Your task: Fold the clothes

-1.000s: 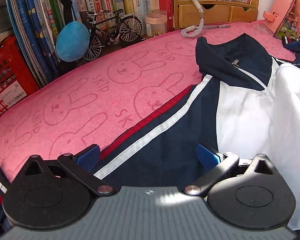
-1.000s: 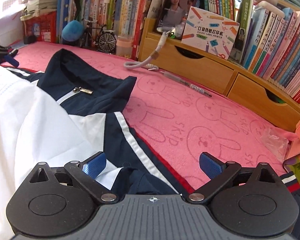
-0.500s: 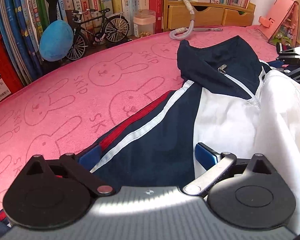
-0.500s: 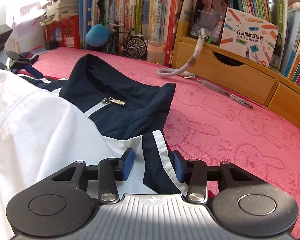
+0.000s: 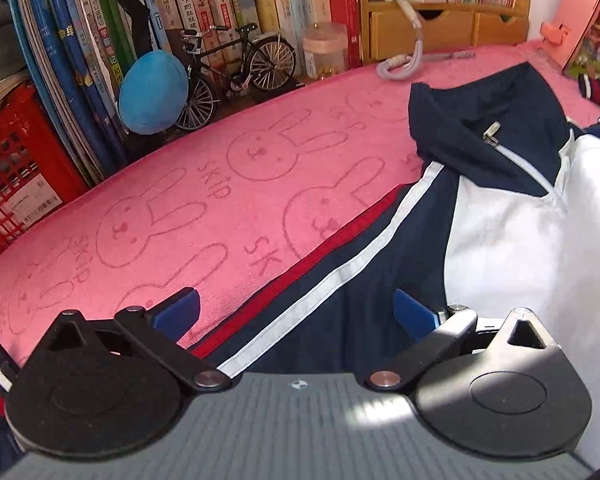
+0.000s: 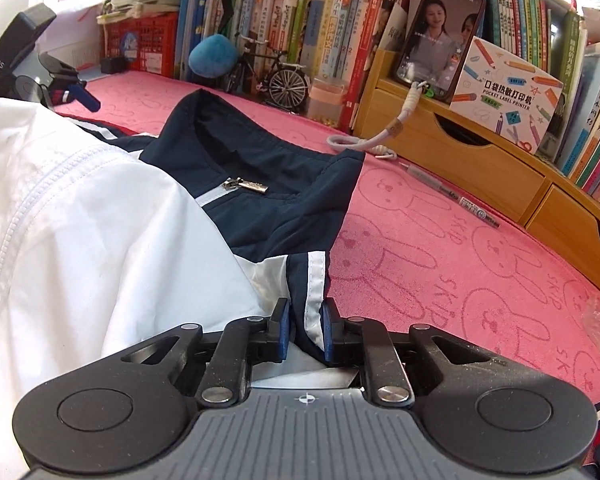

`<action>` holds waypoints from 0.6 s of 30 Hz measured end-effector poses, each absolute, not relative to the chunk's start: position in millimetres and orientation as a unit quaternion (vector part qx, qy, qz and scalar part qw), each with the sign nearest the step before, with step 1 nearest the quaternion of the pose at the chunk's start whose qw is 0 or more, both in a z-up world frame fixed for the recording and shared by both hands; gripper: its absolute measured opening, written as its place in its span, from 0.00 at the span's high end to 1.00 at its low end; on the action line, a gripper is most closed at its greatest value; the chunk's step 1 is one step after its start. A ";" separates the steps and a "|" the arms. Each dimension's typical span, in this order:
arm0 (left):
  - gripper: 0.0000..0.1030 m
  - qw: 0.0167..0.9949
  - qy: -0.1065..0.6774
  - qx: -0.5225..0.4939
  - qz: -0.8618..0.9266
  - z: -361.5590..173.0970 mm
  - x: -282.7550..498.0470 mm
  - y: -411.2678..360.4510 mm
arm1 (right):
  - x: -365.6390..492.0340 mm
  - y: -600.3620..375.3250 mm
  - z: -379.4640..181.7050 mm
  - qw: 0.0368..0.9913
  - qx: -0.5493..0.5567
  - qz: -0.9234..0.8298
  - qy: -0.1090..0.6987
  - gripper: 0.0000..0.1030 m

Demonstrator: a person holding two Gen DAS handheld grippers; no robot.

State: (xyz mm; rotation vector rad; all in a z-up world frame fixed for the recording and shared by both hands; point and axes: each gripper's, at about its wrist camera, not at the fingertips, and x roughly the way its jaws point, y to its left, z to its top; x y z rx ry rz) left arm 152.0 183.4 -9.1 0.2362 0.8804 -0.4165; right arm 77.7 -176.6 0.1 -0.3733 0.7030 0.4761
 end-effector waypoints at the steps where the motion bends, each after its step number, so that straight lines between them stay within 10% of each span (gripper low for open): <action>1: 0.00 0.871 0.433 0.108 -0.208 -13.6 154.6 185.7 | 78.0 -177.2 -0.4 0.894 -0.178 0.230 0.340 0.82; 6: 0.11 0.897 0.397 0.081 -0.178 -18.4 132.7 181.6 | 76.6 -176.9 -1.9 0.898 -0.175 0.225 0.336 0.82; 8: 0.52 0.910 0.379 0.078 -0.146 -14.3 119.9 173.7 | 73.0 -174.9 -0.2 0.902 -0.183 0.216 0.326 0.85; 11: 0.84 0.919 0.369 0.113 -0.084 -10.3 109.5 157.3 | 65.0 -172.3 6.8 0.909 -0.201 0.208 0.300 0.89; 18: 0.92 0.929 0.324 0.173 -0.053 6.1 127.6 141.0 | 72.4 -164.7 30.7 0.921 -0.258 0.173 0.234 0.89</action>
